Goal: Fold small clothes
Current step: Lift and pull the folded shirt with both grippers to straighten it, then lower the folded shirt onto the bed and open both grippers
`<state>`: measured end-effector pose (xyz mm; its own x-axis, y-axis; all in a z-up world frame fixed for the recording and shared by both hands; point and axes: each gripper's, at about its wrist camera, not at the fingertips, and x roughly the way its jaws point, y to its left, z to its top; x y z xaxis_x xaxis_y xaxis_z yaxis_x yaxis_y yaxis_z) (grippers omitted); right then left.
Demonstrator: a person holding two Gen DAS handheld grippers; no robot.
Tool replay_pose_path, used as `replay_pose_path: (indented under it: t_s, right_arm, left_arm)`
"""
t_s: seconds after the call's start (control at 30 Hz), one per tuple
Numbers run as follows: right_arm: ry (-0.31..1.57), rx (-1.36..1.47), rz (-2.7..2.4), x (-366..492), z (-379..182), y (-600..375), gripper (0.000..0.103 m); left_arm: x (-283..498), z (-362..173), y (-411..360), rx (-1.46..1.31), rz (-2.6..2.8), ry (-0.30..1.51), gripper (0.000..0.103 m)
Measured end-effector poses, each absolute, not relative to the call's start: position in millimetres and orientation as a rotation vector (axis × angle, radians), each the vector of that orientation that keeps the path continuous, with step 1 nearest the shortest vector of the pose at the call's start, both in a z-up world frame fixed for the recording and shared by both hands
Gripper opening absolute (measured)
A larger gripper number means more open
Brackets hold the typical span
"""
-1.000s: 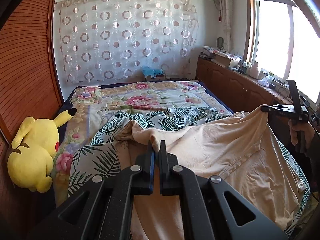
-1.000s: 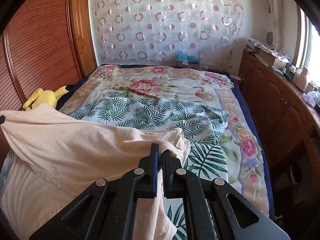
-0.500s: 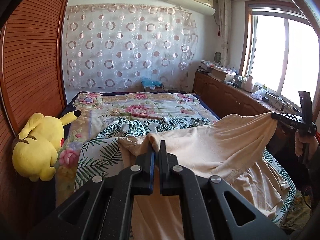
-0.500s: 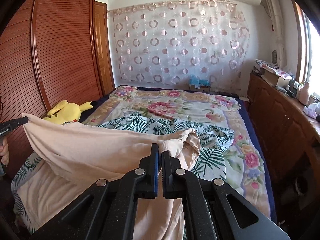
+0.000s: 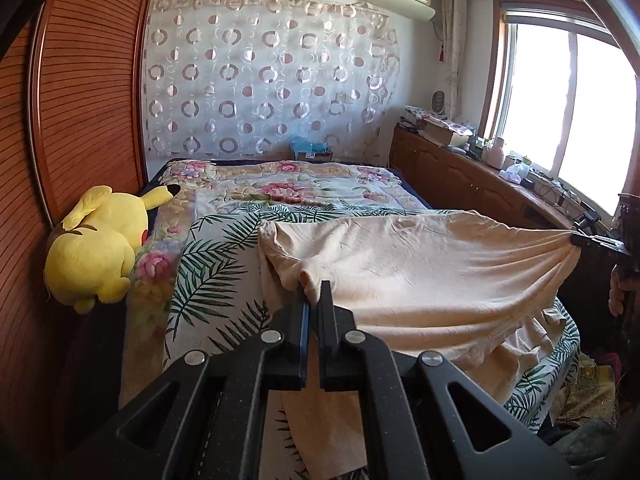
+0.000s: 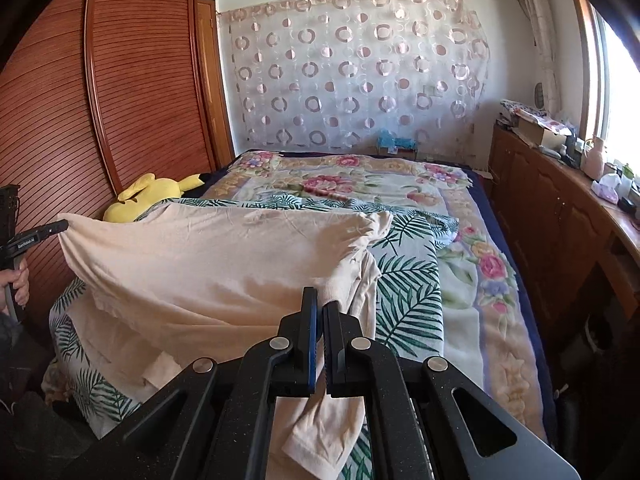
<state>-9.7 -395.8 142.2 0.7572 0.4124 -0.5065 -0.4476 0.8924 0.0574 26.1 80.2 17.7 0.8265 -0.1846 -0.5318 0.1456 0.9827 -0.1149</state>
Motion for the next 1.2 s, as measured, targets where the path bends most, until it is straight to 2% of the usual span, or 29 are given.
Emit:
replay_pose_path:
  t_s: [0.1,0.37,0.53,0.63,0.83,0.9,0.97,1.03,1.07,1.1,1.2]
  right_arm:
    - [0.557,-0.072,0.459,-16,138,-397,0.002]
    - [0.758,-0.168,0.406,-5,54,-382,0.002]
    - [0.767,-0.159,0.380,-2,45,-378,0.002]
    - [0.763,-0.176,0.350,-12,48,-376,0.015]
    - [0.715,-0.181,0.346,-27,66,-371,0.016]
    - [0.693,-0.185,0.343,-30,70,-370,0.017]
    - [0.670,-0.182,0.349,-34,75,-367,0.024]
    - [0.650,-0.176,0.363,-36,77,-364,0.031]
    - [0.642,-0.176,0.369,-37,77,-361,0.035]
    - [0.634,-0.180,0.371,-38,77,-358,0.037]
    - [0.620,-0.194,0.373,-38,72,-351,0.042]
  left_arm:
    - [19,3,79,-0.066,-0.165,0.607,0.004]
    - [20,-62,82,-0.112,-0.143,0.755,0.004]
    - [12,-74,78,-0.108,-0.143,0.777,0.004]
    - [7,-75,76,-0.094,-0.149,0.768,0.009]
    - [3,-68,78,-0.088,-0.136,0.737,0.040]
    - [5,-65,81,-0.098,-0.121,0.744,0.043]
    - [6,-63,80,-0.099,-0.122,0.754,0.045]
    - [5,-61,79,-0.089,-0.134,0.749,0.058]
    - [6,-62,78,-0.090,-0.139,0.751,0.071]
    - [6,-63,78,-0.095,-0.140,0.754,0.081]
    - [9,-68,77,-0.098,-0.136,0.772,0.081]
